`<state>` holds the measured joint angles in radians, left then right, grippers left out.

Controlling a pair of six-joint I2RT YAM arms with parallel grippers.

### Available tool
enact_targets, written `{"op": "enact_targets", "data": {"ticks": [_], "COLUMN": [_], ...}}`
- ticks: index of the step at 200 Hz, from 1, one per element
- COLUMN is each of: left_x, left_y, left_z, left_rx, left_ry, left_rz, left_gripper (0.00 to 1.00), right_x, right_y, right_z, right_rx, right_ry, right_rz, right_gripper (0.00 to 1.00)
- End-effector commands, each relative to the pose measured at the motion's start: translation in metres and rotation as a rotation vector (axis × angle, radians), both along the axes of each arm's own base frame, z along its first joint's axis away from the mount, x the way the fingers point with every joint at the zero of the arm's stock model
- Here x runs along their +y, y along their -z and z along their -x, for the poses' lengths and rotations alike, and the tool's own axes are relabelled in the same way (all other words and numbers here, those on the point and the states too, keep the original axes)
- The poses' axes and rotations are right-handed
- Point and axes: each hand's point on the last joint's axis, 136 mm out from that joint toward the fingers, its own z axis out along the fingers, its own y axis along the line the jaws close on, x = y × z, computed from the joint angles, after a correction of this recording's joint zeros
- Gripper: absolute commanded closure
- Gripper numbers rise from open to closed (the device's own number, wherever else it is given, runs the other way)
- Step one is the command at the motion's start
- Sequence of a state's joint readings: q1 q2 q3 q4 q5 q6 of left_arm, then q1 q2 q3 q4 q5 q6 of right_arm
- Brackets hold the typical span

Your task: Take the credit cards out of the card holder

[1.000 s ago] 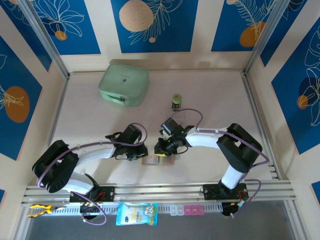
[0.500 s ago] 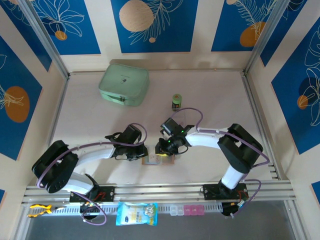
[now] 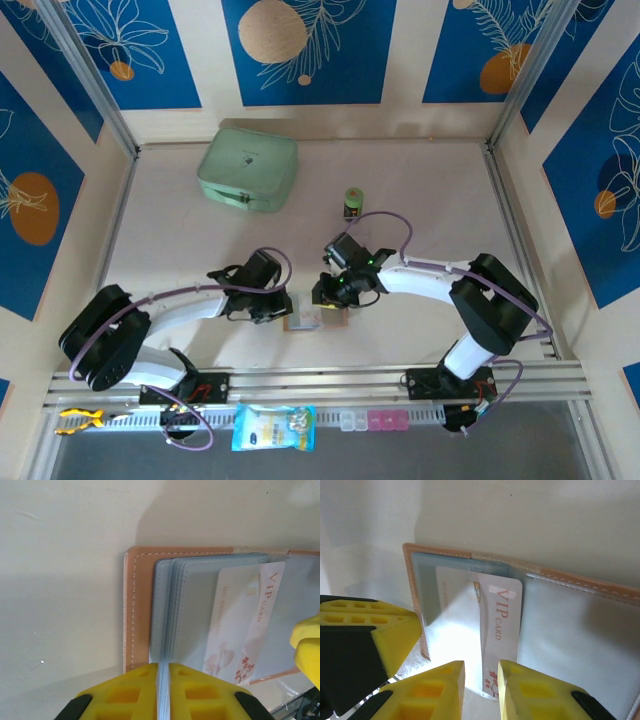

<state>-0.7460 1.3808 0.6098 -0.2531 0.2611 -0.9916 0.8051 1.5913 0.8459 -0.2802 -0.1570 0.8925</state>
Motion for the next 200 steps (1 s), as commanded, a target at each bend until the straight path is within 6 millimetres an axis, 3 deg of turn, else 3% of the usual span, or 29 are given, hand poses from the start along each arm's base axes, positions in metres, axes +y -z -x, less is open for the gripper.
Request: {"op": "enact_targets", "data": {"ticks": [1, 79, 200], "left_x": [-0.01, -0.034, -0.012], "left_y": [-0.017, -0.013, 0.02], "left_z": [-0.006, -0.003, 0.009], "left_rx": [-0.027, -0.017, 0.05], "left_ry": [0.023, 0.068, 0.052], "left_rz": [0.036, 0.083, -0.041], "left_gripper": [0.89, 0.95, 0.99], "right_x": [-0.009, -0.011, -0.006], "right_y": [0.005, 0.017, 0.029], "right_z": [0.006, 0.007, 0.009], "right_rx": [0.032, 0.073, 0.108], "right_ry": [0.016, 0.031, 0.021], "right_rz": [0.008, -0.003, -0.049], "right_gripper": [0.75, 0.75, 0.76]}}
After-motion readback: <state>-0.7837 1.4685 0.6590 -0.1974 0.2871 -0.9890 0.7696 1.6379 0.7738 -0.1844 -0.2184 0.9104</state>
